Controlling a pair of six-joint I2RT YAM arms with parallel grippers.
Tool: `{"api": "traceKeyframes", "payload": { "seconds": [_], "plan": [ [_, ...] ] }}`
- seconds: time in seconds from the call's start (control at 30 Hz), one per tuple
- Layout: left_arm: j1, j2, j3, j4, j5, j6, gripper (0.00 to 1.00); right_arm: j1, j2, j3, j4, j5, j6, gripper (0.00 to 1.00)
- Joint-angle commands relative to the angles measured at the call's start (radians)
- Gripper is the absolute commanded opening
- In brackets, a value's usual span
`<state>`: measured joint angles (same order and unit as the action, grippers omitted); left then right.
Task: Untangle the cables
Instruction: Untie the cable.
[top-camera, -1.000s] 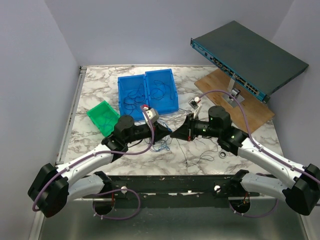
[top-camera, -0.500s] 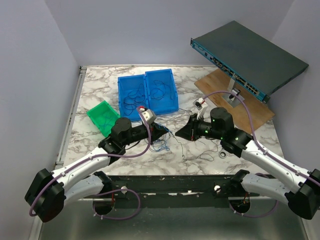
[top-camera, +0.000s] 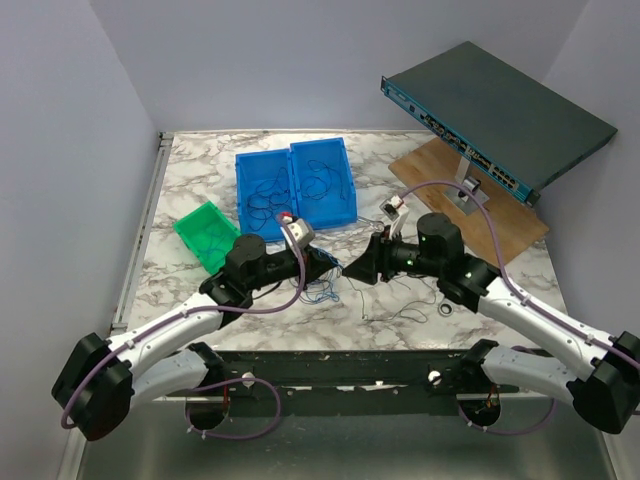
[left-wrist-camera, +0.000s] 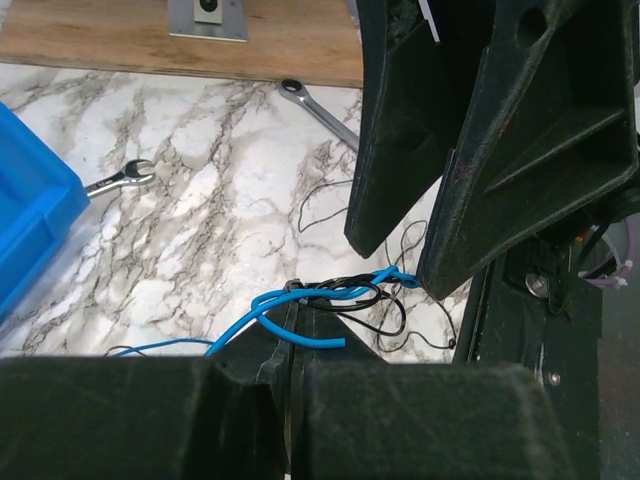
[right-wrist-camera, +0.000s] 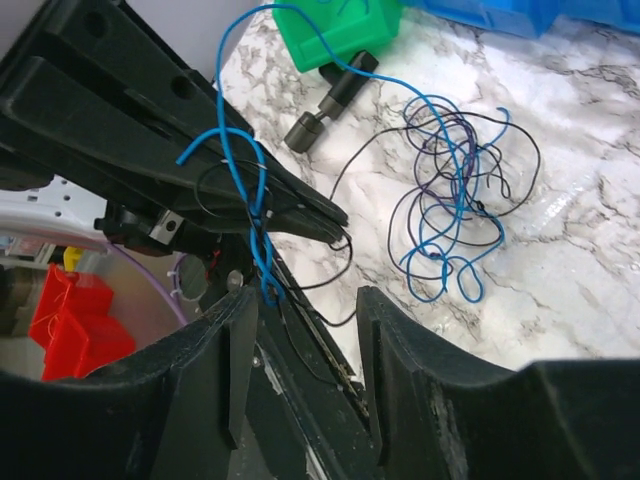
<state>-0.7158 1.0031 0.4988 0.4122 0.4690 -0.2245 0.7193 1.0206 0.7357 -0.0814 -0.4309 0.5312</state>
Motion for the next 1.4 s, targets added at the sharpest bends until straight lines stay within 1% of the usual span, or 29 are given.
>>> {"api": "traceKeyframes", "payload": {
  "seconds": [0.0,0.1,0.17,0.2,0.23,0.27,0.3,0.37,0.4,0.47,0.57,0.7,0.77,0.87,1.0,1.07,1.13,1.23,1.27,1.3,1.37],
  "plan": [
    [-0.005,0.039,0.029,-0.007,0.069,0.008,0.0,0.004,0.035,0.01,0.072,-0.094,0.006,0.5],
    [-0.006,0.062,0.044,-0.017,0.074,0.004,0.0,0.005,0.05,0.013,0.104,-0.106,0.013,0.45],
    [-0.006,0.066,0.046,-0.017,0.079,0.002,0.0,0.004,0.061,0.02,0.095,-0.096,0.008,0.35],
    [-0.005,0.066,0.048,-0.018,0.079,0.003,0.0,0.005,0.062,0.022,0.088,-0.086,0.005,0.27],
    [-0.006,0.066,0.049,-0.024,0.076,0.004,0.0,0.004,0.059,0.025,0.084,-0.07,0.002,0.21],
    [-0.006,0.065,0.051,-0.034,0.068,0.009,0.0,0.005,0.048,0.025,0.061,-0.044,-0.002,0.16],
    [-0.007,0.065,0.052,-0.047,0.061,0.013,0.0,0.005,0.035,0.025,0.047,-0.02,-0.005,0.14],
    [-0.005,0.066,0.062,-0.089,0.037,0.022,0.0,0.005,0.006,0.03,0.007,0.05,-0.02,0.09],
    [-0.005,0.072,0.071,-0.119,0.012,0.026,0.0,0.005,-0.008,0.039,-0.032,0.11,-0.035,0.08],
    [-0.006,0.089,0.094,-0.199,-0.043,0.035,0.0,0.005,-0.043,0.06,-0.114,0.26,-0.062,0.01],
    [-0.003,0.11,0.116,-0.3,-0.149,0.029,0.0,0.005,-0.097,0.072,-0.215,0.485,-0.086,0.01],
    [0.018,0.087,0.106,-0.361,-0.268,-0.004,0.0,0.005,-0.168,0.054,-0.277,0.698,-0.062,0.01],
    [0.036,0.068,0.102,-0.392,-0.327,-0.03,0.0,0.005,-0.197,0.038,-0.302,0.833,-0.007,0.01],
    [0.078,0.041,0.092,-0.439,-0.395,-0.082,0.0,0.005,-0.237,0.012,-0.329,0.974,0.074,0.01],
    [0.11,-0.018,0.054,-0.44,-0.453,-0.112,0.0,0.005,-0.297,-0.012,-0.365,1.133,0.182,0.01],
    [0.116,-0.043,0.043,-0.445,-0.475,-0.125,0.0,0.005,-0.321,-0.027,-0.347,1.129,0.173,0.01],
    [0.12,-0.058,0.045,-0.482,-0.56,-0.15,0.0,0.004,-0.326,-0.029,-0.332,1.112,0.163,0.01],
    [0.151,-0.093,0.04,-0.545,-0.706,-0.222,0.0,0.005,-0.316,-0.011,-0.378,1.174,0.199,0.01],
    [0.17,-0.118,0.028,-0.549,-0.72,-0.235,0.0,0.004,-0.316,-0.006,-0.393,1.198,0.221,0.01],
    [0.19,-0.137,0.017,-0.548,-0.714,-0.238,0.0,0.004,-0.318,-0.006,-0.386,1.188,0.206,0.01],
    [0.202,-0.178,-0.001,-0.536,-0.695,-0.24,0.0,0.004,-0.321,-0.015,-0.327,1.065,0.134,0.01]
  ]
}}
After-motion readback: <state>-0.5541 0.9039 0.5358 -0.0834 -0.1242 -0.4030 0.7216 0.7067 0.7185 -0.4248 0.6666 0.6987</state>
